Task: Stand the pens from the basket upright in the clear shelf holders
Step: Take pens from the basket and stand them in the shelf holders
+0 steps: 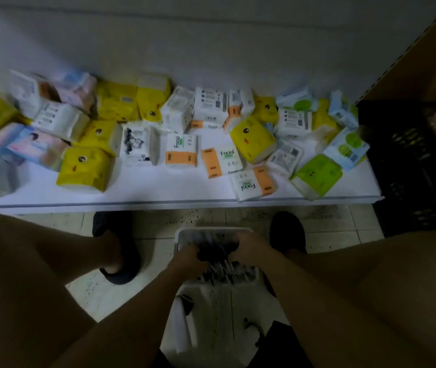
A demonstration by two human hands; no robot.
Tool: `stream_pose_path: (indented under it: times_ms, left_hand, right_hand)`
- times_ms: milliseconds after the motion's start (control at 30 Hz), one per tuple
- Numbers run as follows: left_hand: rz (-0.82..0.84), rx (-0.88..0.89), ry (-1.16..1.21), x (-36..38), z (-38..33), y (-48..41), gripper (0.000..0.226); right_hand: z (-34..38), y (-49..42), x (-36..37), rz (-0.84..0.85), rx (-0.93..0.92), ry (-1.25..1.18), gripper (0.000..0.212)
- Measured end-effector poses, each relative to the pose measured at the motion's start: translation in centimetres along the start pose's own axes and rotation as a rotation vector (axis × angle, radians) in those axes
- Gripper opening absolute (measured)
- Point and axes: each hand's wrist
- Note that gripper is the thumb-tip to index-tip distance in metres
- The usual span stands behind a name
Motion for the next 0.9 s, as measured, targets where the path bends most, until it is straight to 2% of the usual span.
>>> stream_pose_path:
  times_ms: [133,200,267,367,500,600,667,767,900]
  left_hand:
    - [0.012,-0.021,0.162,1.8,1.0,-1.3,0.039]
    - [0.025,-0.044,0.196,2.3,1.2,-2.2,0.032]
    - [0.063,-0.063,0.186,2.7,1.3,-2.8,0.031]
    - [0.085,-0.078,0.115,3.3,1.6,-3.5,0.044]
    - [0.054,-0.054,0.097,4.0,1.5,-4.4,0.049]
    - [0.152,-0.030,-0.046,5.4,1.8,-4.2,0.050]
    - [0.155,0.007,-0.194,6.2,2.1,-3.6,0.055]
    - [0.116,0.066,-0.365,6.4,2.3,-3.1,0.061]
    - [0.152,-0.018,-0.279,6.0,1.5,-3.0,0.050]
  right_hand:
    - [-0.3,-2.2,2.2,0.008,0.063,-0.030,0.013]
    - [-0.8,-2.6,3.9,-0.011,0.093,-0.036,0.029]
    - [-1.6,-2.4,5.3,-0.038,0.120,-0.028,0.026]
    - [-2.9,-1.7,6.9,-0.004,0.179,0.030,0.018]
    - [-4.1,-1.3,8.1,0.088,0.172,-0.069,0.034]
    - [-4.3,-1.5,8.0,0.097,0.151,-0.192,0.030]
    - [-4.6,-1.8,7.9,0.091,0.145,-0.221,0.026]
    - [-5.0,-2.3,7.7,0.123,0.139,-0.151,0.032]
    - [-5.4,-3.2,8.2,0.208,0.155,0.038,0.041]
Point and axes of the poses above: each hand's wrist, its own y-axis away from the middle knuckle, its own x-axis out of the palm, z = x × y, and after that the axes turned 5 degrees about -z, right-handed
